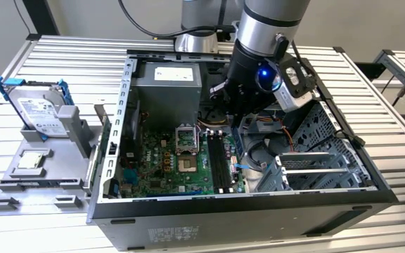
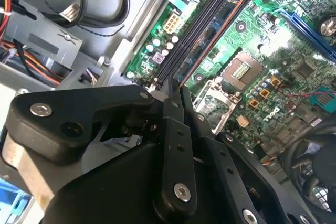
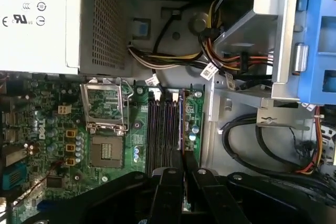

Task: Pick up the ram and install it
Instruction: 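Insert the ram into the slot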

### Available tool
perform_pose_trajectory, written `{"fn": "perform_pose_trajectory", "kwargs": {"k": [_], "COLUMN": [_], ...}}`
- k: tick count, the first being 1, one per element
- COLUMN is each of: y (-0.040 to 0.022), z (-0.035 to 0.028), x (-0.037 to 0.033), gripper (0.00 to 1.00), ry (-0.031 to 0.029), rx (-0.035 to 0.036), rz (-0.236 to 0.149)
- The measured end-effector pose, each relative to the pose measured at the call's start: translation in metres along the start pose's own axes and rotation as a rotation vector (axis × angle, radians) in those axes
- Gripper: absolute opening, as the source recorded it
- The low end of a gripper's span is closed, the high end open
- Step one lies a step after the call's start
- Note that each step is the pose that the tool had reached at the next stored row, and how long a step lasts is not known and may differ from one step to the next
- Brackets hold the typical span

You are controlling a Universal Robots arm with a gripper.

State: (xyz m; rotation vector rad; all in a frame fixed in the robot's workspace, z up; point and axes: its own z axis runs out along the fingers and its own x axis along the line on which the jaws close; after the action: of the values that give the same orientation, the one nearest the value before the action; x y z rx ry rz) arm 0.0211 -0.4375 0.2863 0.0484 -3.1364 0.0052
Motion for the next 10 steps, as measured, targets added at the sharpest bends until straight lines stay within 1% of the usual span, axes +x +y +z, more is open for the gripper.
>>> {"fn": "perform_pose_trajectory", "kwargs": {"k": [2, 4, 6, 8, 10], "y": [-0.0004, -0.0012, -0.0015, -0.0016, -0.0023], "z": [0.0026, 0.0037, 0.0063, 0.0099, 0.013], "x": [0.0006, 0.0012, 0.0022, 0.0024, 0.0026], "gripper": [0.0, 0.0, 0.0, 0.0, 0.0], "ry": [0.0013, 0.0102, 0.0153, 0.0155, 0.0149], "rx": [0.0004, 0.0008, 0.0006, 0.0006, 0.0006], "rz": [0.002, 0.003, 0.003, 0.005, 0.017]}}
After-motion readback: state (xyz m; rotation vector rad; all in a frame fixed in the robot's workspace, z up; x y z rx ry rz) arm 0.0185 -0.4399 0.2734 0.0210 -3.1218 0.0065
